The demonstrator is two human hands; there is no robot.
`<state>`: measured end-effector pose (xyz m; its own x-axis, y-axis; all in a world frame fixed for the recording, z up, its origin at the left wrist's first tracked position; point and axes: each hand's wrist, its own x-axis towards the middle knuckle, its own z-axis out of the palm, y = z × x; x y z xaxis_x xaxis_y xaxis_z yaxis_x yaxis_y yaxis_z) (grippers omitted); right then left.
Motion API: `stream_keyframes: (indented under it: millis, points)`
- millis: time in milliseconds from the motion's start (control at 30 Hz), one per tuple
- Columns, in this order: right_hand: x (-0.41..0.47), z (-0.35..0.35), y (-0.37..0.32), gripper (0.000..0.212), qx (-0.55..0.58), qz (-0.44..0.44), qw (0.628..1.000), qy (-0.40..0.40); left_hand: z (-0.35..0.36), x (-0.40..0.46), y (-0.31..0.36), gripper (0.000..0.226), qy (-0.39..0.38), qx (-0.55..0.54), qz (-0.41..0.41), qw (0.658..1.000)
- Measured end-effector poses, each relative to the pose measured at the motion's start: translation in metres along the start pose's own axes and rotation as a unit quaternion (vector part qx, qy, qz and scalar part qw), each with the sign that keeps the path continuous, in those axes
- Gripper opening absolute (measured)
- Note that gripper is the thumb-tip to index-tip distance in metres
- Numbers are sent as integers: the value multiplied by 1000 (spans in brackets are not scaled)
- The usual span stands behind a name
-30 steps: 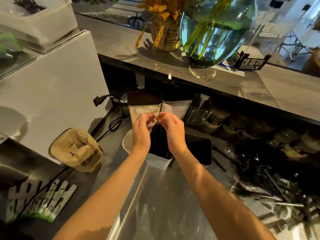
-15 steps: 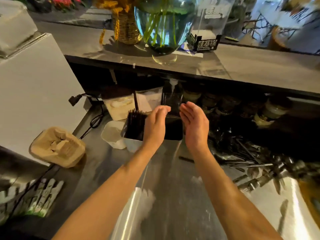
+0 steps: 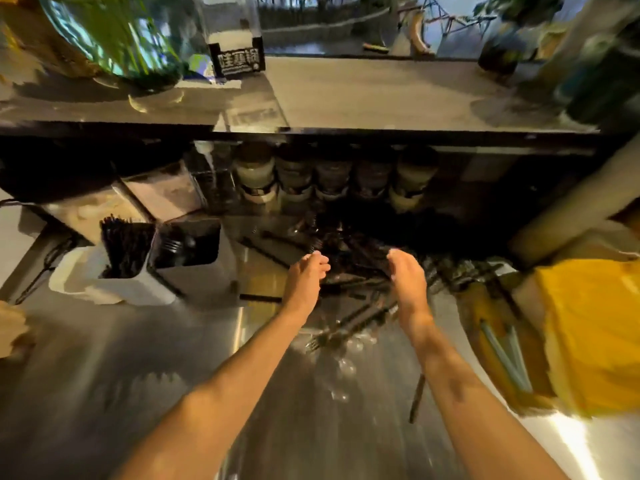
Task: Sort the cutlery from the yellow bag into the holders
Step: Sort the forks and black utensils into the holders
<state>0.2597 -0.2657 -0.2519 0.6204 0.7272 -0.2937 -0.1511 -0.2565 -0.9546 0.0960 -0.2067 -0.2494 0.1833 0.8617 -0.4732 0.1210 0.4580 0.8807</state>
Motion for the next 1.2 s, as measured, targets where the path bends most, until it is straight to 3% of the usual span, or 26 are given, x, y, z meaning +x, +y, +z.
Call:
stream_keyframes:
  millis: [167, 367, 467, 667, 767, 1000, 1100, 1200]
  points:
    - [46, -39, 17, 44, -144, 9, 986, -85, 42, 8, -20, 53, 27, -82, -107, 991]
    - [96, -25, 24, 64, -229, 8, 962, -148, 69, 15, -12, 75, 59, -256, -205, 943]
    - [125, -13, 23, 83, -313, -17, 926, -208, 71, 33, -11, 85, 67, -287, -246, 923]
    - [183, 19, 27, 64, -446, -97, 859, -232, 72, 63, -19, 84, 52, -328, -272, 903]
    - [202, 35, 34, 60, -521, -128, 806, -249, 73, 76, -30, 82, 47, -339, -266, 901]
    - [194, 43, 48, 57, -652, -177, 707, -207, 80, 85, -46, 76, 82, -348, -249, 900]
    - [179, 40, 52, 56, -675, -177, 694, -179, 83, 83, -43, 73, 82, -364, -235, 898]
    - [157, 38, 55, 56, -657, -171, 713, -176, 86, 78, -45, 68, 93, -358, -227, 901]
